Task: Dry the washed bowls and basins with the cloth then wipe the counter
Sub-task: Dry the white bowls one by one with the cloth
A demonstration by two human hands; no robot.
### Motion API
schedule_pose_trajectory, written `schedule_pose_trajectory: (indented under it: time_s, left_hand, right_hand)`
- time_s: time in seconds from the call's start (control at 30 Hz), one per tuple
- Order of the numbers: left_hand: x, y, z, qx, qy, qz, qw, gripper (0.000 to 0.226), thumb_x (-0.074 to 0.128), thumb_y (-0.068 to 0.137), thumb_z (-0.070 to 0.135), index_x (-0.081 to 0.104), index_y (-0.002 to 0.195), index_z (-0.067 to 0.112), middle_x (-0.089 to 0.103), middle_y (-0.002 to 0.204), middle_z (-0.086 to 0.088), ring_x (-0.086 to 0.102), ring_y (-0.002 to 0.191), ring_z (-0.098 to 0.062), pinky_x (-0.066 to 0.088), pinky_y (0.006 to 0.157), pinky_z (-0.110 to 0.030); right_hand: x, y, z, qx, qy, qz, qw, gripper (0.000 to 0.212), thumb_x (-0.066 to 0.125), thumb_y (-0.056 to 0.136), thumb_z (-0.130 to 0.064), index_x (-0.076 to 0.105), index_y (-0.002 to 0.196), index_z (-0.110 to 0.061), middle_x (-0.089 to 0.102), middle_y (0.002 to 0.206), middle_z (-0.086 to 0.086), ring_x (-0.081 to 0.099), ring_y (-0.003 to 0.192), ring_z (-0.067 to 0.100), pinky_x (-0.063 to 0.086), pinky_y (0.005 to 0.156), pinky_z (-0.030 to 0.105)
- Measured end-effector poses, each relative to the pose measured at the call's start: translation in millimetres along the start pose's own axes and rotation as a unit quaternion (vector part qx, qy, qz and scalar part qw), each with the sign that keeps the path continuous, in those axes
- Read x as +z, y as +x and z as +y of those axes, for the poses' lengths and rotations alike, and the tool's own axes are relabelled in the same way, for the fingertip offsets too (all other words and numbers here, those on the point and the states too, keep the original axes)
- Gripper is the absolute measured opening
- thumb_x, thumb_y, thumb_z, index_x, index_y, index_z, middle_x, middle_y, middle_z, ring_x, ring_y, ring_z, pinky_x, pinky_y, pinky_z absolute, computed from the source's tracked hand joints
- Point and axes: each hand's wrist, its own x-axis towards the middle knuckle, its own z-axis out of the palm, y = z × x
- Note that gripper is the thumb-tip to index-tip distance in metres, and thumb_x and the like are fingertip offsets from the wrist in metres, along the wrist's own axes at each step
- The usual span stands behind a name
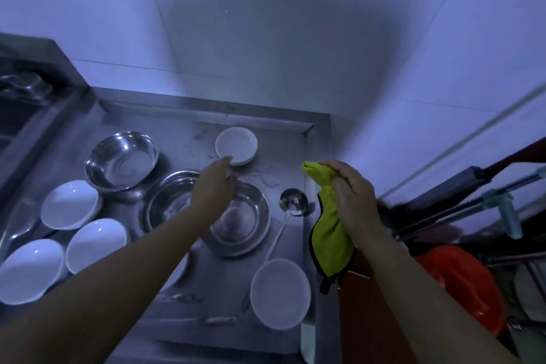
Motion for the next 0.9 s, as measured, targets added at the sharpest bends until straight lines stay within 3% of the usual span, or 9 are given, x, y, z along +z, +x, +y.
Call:
schedule_pose_trajectory:
  time_s: [0.17,0.23,0.3,0.4,0.47,0.53,0.67,0.8,0.9]
  left_hand:
    - [15,79,-13,-0.275,-0.123,-0.051,0.952,0.048,0.055,0.091,0.021,0.044,0.125,-0.011,0.052,0.126,-0.029,0.052,0.115,-0.039,0.041,0.094,-0.039]
    - [21,91,-14,-0.323,-0.228,-0.07,0.916,0.047,0.054,0.092,0.022,0.047,0.122,-0.015,0.058,0.111,-0.028,0.06,0.093,-0.038,0.049,0.08,-0.041]
    - [24,97,-12,-0.354,-0.367,-0.085,0.856,0.042,0.052,0.094,0.017,0.044,0.123,-0.013,0.055,0.102,-0.026,0.057,0.07,-0.033,0.049,0.061,-0.038]
    - [27,106,-12,-0.381,-0.427,-0.075,0.816,0.042,0.05,0.093,0.001,0.036,0.13,-0.013,0.052,0.118,-0.033,0.059,0.089,-0.042,0.053,0.044,-0.037]
    - [26,109,-14,-0.394,-0.438,-0.053,0.806,0.042,0.046,0.09,-0.009,0.035,0.13,-0.014,0.048,0.125,-0.034,0.057,0.105,-0.046,0.057,0.05,-0.036]
    - [22,109,-17,-0.397,-0.448,-0.048,0.799,0.042,0.044,0.087,-0.01,0.037,0.128,-0.014,0.052,0.118,-0.031,0.06,0.1,-0.041,0.056,0.063,-0.035]
    - [-7,96,-27,-0.384,-0.45,-0.058,0.804,0.024,0.049,0.084,-0.007,0.049,0.107,-0.013,0.057,0.078,-0.024,0.063,0.052,-0.027,0.049,0.032,-0.028]
    - [-58,71,-48,-0.345,-0.47,-0.062,0.81,0.012,0.051,0.083,-0.009,0.052,0.094,-0.006,0.056,0.079,-0.023,0.06,0.061,-0.028,0.055,0.043,-0.028]
    - [-102,40,-66,-0.247,-0.407,-0.039,0.879,0.02,0.061,0.076,-0.011,0.06,0.09,0.002,0.061,0.084,-0.02,0.061,0.066,-0.027,0.056,0.055,-0.029]
  right_hand:
    - [13,18,3,-0.013,0.031,-0.011,0.999,0.034,0.045,0.091,0.002,0.065,0.102,-0.024,0.064,0.098,-0.02,0.059,0.088,-0.011,0.044,0.077,0.006]
    - [13,19,11,-0.012,0.036,-0.007,0.999,0.034,0.045,0.091,-0.003,0.066,0.101,-0.028,0.066,0.098,-0.02,0.061,0.092,-0.007,0.046,0.079,0.01]
    - [11,20,19,-0.007,0.028,-0.003,1.0,0.038,0.046,0.093,0.0,0.066,0.101,-0.031,0.067,0.1,-0.021,0.061,0.097,-0.003,0.047,0.084,0.018]
    - [10,21,29,0.008,0.025,-0.006,1.0,0.038,0.046,0.094,-0.001,0.066,0.102,-0.032,0.067,0.101,-0.024,0.06,0.1,-0.003,0.046,0.086,0.021]
    - [11,20,32,0.013,0.014,-0.006,1.0,0.043,0.045,0.095,0.003,0.066,0.102,-0.034,0.066,0.102,-0.025,0.06,0.1,-0.002,0.046,0.086,0.024]
    - [13,19,31,0.011,0.007,-0.007,1.0,0.043,0.045,0.094,0.004,0.067,0.103,-0.033,0.067,0.103,-0.023,0.061,0.101,-0.001,0.048,0.088,0.027]
    - [23,18,20,0.015,0.017,-0.013,1.0,0.034,0.044,0.096,0.001,0.067,0.109,-0.019,0.068,0.109,-0.008,0.062,0.103,0.006,0.05,0.091,0.034]
    - [46,15,-5,0.003,0.023,-0.027,0.999,0.034,0.045,0.094,0.004,0.067,0.108,-0.018,0.068,0.108,-0.002,0.061,0.102,0.007,0.048,0.09,0.029]
    - [70,9,-29,-0.025,0.032,-0.041,0.998,0.042,0.046,0.09,0.009,0.067,0.099,-0.027,0.068,0.103,-0.004,0.06,0.094,-0.004,0.044,0.081,0.012]
